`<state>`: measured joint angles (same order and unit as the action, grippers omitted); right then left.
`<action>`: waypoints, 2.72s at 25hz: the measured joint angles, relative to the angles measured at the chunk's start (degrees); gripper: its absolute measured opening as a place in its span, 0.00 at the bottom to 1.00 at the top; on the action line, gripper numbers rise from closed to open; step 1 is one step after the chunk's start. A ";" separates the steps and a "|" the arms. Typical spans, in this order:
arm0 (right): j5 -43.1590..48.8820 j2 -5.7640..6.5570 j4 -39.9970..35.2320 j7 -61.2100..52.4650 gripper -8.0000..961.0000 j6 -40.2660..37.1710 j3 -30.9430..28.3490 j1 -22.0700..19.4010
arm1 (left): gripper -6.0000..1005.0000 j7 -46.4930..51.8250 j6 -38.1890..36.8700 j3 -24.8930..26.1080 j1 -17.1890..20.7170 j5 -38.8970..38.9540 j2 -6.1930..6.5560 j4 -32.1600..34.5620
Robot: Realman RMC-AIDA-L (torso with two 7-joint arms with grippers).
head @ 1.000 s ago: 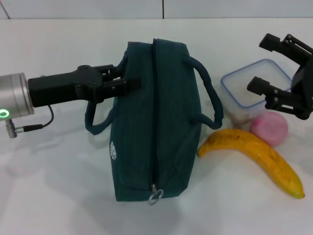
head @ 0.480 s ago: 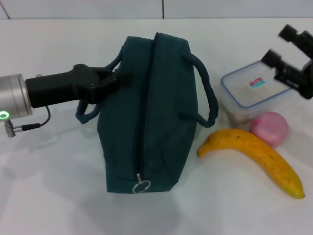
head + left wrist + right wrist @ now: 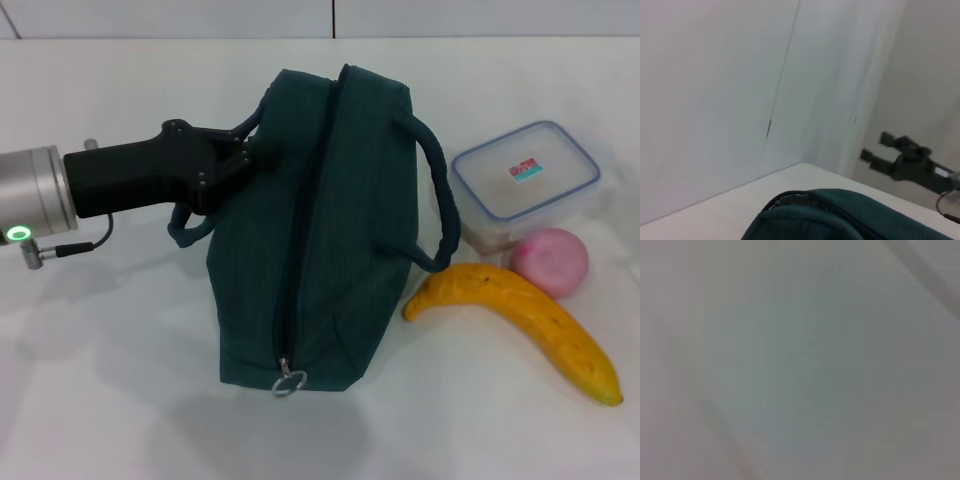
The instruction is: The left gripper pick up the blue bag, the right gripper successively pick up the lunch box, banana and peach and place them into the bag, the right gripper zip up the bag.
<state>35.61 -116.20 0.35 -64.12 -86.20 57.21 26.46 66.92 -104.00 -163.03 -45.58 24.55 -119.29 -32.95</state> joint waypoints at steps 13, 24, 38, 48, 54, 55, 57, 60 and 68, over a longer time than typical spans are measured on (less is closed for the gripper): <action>1.95 0.01 0.28 -19.42 0.89 17.65 1.47 1.61 | 0.05 -3.40 0.46 0.00 -0.75 -0.24 -0.05 0.70; 6.64 0.01 2.53 -26.60 0.89 23.06 1.49 6.75 | 0.05 -3.56 0.48 0.00 -0.90 -0.29 0.01 0.70; 9.49 0.01 1.90 -31.36 0.89 25.34 1.96 9.80 | 0.05 -4.21 1.75 0.00 0.00 -0.29 -0.09 1.85; 9.65 0.01 1.84 -31.83 0.89 25.05 2.11 9.84 | 0.04 -4.26 2.39 0.00 0.26 -0.30 -0.11 2.19; 10.62 0.06 0.87 -32.85 0.89 25.86 2.25 9.92 | 0.04 -4.26 2.41 0.00 0.32 -0.30 -0.15 2.19; 11.25 0.08 0.20 -33.36 0.89 26.34 2.31 9.84 | 0.04 -4.26 2.40 0.00 0.32 -0.30 -0.15 2.19; 12.37 0.11 -0.88 -34.25 0.89 27.26 2.37 9.73 | 0.04 -4.26 2.41 0.00 0.32 -0.30 -0.15 2.46; 12.93 0.17 -1.23 -35.00 0.87 28.46 2.63 9.88 | 0.04 -4.26 2.41 0.00 0.32 -0.31 -0.13 3.16; 13.00 0.23 -2.13 -35.58 0.86 28.82 4.15 10.38 | 0.04 -4.47 2.54 0.00 0.32 -0.30 -0.07 3.33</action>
<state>48.61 -115.97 -1.78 -99.70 -57.38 61.36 36.85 62.45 -101.46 -163.04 -45.26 24.25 -119.36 -29.62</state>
